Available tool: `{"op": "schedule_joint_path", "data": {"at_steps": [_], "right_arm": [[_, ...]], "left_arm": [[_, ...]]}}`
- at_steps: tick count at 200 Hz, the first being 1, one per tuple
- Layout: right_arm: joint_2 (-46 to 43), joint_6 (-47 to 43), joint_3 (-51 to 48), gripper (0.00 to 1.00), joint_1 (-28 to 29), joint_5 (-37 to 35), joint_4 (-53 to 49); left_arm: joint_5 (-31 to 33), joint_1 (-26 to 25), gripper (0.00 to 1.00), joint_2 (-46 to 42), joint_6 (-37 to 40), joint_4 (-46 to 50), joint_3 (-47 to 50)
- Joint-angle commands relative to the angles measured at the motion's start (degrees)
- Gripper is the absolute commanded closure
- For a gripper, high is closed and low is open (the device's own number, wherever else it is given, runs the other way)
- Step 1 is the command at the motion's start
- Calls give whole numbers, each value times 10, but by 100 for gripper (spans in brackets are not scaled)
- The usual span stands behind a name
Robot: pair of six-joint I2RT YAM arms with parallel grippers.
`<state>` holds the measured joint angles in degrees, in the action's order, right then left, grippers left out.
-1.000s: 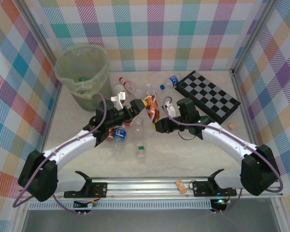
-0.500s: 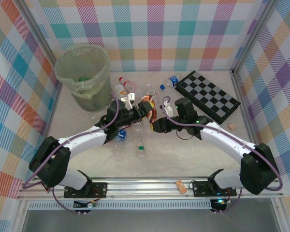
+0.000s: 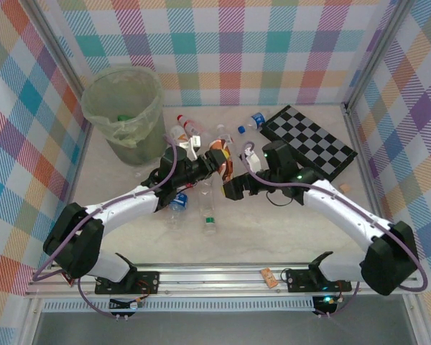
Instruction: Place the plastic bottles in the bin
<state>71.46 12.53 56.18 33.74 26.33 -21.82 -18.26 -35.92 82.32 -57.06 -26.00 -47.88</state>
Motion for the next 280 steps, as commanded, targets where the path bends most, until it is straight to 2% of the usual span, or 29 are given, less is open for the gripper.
{"op": "schedule_joint_path", "data": {"at_steps": [1,31,45,78,97,126,173,234,253,280], "right_arm": [[-44,-16,35,1,-19,-24,-81],[-75,15,39,1,-26,-48,-97],[-76,28,35,1,-26,-81,-102],[-60,70,31,1,-28,-167,-137],[-67,87,8,1,-28,-170,-133],[-83,88,-30,1,-28,-170,-121],[-116,38,-48,1,-28,-185,-187],[-146,64,-75,1,-27,-168,-174],[-152,71,-81,1,-27,-163,-174],[-157,68,-84,1,-27,-167,-187]], "left_arm": [[12,-2,52,-18,45,54,-41],[22,8,56,-36,98,145,-91],[25,22,59,-48,133,197,-127],[26,85,69,-58,221,329,-247],[26,132,76,-55,260,380,-310],[29,216,83,-47,261,380,-365],[80,315,100,-25,261,345,-413],[151,399,100,77,287,370,-508],[158,404,100,136,325,413,-577],[136,405,100,218,382,511,-675]]}}
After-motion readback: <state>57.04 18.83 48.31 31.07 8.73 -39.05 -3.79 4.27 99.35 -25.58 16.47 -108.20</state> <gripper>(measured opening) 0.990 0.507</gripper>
